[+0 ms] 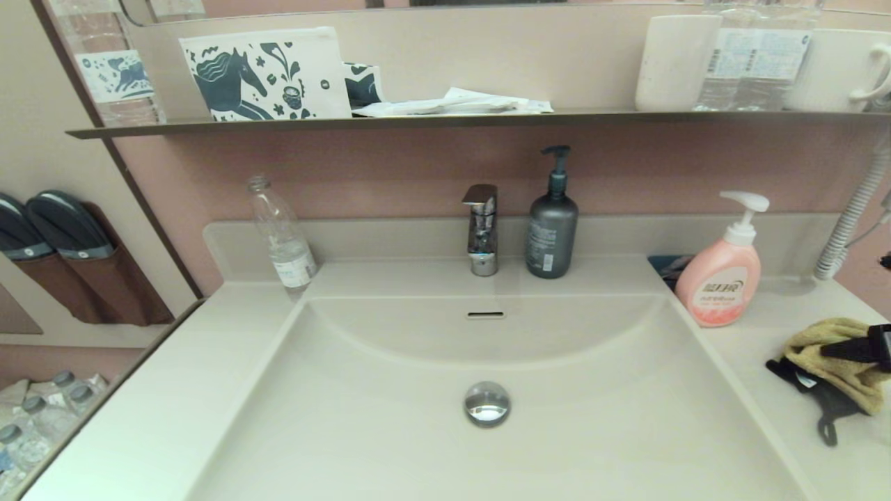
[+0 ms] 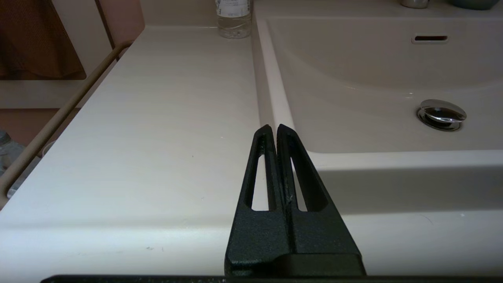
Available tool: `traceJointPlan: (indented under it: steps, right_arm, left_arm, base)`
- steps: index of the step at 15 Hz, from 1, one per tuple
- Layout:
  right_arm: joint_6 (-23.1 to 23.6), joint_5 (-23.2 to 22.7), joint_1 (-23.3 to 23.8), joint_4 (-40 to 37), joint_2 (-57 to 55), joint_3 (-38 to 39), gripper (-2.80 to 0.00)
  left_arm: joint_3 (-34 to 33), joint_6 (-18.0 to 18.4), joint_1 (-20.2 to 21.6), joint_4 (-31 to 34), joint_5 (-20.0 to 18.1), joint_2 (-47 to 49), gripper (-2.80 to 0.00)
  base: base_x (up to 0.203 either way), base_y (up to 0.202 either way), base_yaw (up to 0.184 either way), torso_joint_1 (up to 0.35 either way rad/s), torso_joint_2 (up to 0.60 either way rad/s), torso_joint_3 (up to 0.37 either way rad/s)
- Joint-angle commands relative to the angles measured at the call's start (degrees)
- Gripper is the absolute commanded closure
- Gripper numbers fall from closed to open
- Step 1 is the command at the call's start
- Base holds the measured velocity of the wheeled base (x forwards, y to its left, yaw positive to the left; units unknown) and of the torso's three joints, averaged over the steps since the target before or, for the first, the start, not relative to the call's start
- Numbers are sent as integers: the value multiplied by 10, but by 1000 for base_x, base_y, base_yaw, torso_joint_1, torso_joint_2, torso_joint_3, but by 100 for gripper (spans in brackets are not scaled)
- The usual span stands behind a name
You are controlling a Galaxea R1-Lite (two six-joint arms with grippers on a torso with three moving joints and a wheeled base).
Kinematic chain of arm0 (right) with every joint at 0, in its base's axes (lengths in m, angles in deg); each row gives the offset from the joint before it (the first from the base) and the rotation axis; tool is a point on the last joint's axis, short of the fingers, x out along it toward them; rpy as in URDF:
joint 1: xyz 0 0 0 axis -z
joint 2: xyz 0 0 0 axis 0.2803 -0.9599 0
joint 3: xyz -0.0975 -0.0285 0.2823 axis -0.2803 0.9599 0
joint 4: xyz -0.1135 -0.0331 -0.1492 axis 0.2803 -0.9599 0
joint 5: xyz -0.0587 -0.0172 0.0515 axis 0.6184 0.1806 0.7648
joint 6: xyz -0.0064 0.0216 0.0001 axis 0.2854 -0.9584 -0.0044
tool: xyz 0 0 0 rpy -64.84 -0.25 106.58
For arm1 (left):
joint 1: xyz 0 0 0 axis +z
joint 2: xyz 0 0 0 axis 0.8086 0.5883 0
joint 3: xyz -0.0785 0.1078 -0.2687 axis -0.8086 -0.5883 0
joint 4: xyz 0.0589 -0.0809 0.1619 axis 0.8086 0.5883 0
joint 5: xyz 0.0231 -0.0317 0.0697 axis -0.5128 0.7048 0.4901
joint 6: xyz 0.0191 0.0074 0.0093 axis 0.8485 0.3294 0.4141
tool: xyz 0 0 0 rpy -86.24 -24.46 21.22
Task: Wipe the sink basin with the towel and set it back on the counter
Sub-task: Pick up the cloth
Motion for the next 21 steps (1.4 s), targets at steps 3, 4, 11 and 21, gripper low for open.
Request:
traceJointPlan:
  steps: [3,4,11,21]
  right_arm:
    - [0,5,-25,5,-27,1,-280]
    - [0,8,-25,16,-31,3,0]
    - [-2,23,-22,27,-12,36,0]
    - [-216,19,-168,-278,154,-144,0]
  left_arm:
    - [0,0,0,0,0,0,0]
    - [0,0,0,0,0,0,0]
    - [0,0,0,0,0,0,0]
    - [0,0,0,0,0,1,0]
  base:
    - [0,0,0,0,0,0]
    - [0,0,0,0,0,0]
    - [0,0,0,0,0,0]
    - [0,0,0,0,0,0]
